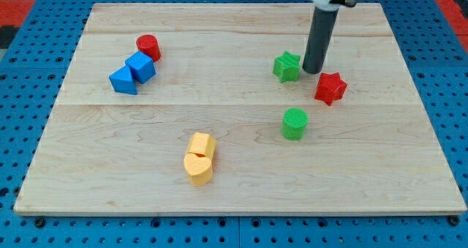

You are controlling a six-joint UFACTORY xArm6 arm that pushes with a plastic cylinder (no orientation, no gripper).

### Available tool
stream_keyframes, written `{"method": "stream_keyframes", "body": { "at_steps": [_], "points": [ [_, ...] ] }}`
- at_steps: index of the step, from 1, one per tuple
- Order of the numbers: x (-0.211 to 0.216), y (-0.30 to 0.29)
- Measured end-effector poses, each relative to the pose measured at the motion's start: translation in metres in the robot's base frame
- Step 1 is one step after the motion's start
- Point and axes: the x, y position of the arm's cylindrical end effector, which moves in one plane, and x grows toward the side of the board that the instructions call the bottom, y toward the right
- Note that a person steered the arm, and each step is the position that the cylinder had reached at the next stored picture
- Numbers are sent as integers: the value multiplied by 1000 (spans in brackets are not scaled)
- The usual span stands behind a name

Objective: Move the red circle diagonal to the green circle

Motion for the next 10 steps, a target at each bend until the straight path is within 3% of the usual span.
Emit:
{"method": "stream_keyframes", "body": {
  "at_steps": [1,2,3,4,6,7,10],
  "points": [
    [-67,-5],
    [-118,-92],
    [-118,-238],
    [-91,-329],
    [-33,-256],
    [-30,-297],
    [27,-163]
  ]
}}
